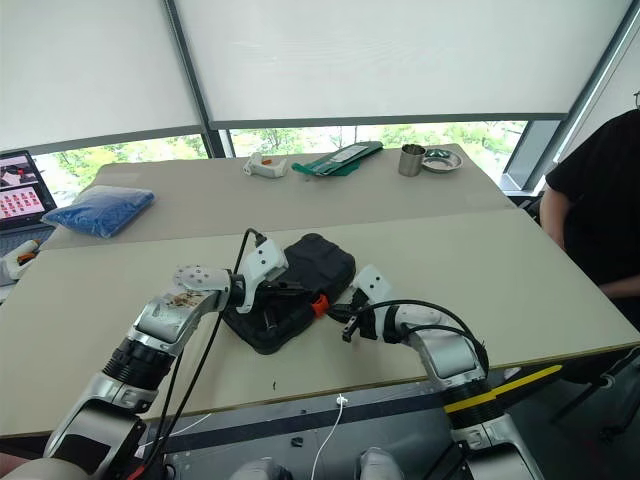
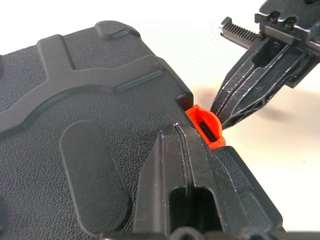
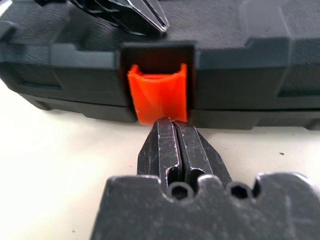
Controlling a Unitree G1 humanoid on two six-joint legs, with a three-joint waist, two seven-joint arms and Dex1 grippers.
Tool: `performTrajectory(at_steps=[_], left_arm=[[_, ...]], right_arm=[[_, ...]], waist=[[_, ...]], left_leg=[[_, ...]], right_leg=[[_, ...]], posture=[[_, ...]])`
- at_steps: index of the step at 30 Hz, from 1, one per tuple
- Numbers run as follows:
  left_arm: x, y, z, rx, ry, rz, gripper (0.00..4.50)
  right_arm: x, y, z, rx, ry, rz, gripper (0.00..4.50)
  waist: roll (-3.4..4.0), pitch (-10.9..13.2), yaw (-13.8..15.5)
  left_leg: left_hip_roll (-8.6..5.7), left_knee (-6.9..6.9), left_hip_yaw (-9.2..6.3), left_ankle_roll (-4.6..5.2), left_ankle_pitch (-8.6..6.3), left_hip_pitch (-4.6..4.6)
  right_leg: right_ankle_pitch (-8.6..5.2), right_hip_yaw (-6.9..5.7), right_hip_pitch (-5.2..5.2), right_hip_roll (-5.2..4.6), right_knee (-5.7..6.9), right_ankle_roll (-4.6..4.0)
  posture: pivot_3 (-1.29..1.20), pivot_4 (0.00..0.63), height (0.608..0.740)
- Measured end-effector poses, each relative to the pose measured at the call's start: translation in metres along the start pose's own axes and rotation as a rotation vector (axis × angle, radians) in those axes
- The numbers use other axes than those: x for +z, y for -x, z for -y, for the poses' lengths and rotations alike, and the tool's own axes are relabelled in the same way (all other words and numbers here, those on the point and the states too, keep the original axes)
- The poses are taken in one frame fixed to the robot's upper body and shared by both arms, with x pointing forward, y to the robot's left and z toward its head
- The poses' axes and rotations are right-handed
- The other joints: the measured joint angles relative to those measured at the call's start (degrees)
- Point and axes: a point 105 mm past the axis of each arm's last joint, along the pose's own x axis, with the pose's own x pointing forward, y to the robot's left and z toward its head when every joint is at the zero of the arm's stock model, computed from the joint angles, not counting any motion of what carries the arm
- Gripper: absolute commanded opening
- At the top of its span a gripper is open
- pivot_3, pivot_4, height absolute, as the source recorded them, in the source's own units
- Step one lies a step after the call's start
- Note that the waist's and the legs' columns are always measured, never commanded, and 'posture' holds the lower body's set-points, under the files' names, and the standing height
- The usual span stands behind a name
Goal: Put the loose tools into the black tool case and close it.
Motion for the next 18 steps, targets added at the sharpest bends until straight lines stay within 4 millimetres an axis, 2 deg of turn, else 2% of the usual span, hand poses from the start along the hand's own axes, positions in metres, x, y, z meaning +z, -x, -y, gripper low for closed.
performTrajectory(at_steps=[6,12,15,18], left_arm=[[0.004,-0.003,0.004,-0.021,-0.003,0.017,0.02],[0.004,-0.002,0.003,-0.02,-0.003,0.018,0.02],[0.005,-0.002,0.003,-0.017,-0.007,0.021,0.02],[0.007,-0.002,0.006,-0.024,-0.01,0.031,0.02]], right_arm=[[-0.01,-0.01,-0.001,0.009,-0.024,-0.053,0.0],[-0.008,-0.012,-0.003,0.021,-0.017,-0.054,0.0],[-0.007,-0.01,-0.003,0.02,-0.01,-0.064,0.0],[-0.002,0.001,-0.007,0.034,0.048,-0.093,0.0]], waist=[[0.21,0.0,0.3],[0.18,0.0,0.2],[0.23,0.0,0.2],[0.33,0.1,0.4]], left_leg=[[-0.01,0.0,0.02,-0.01,0.0,-0.01],[-0.03,0.0,0.03,-0.01,0.0,0.02],[-0.03,0.0,0.03,-0.01,0.0,-0.04],[-0.09,0.0,0.03,-0.01,0.0,-0.1]], right_leg=[[0.03,-0.04,-0.16,0.05,0.03,0.0],[0.12,-0.12,0.03,0.07,0.07,0.0],[0.12,-0.15,-0.05,0.06,0.07,0.0],[0.12,-0.17,-0.2,0.07,0.07,0.0]], posture=[[0.0,0.15,0.74],[0.0,0.15,0.74],[0.0,0.15,0.74],[0.0,0.15,0.74]])
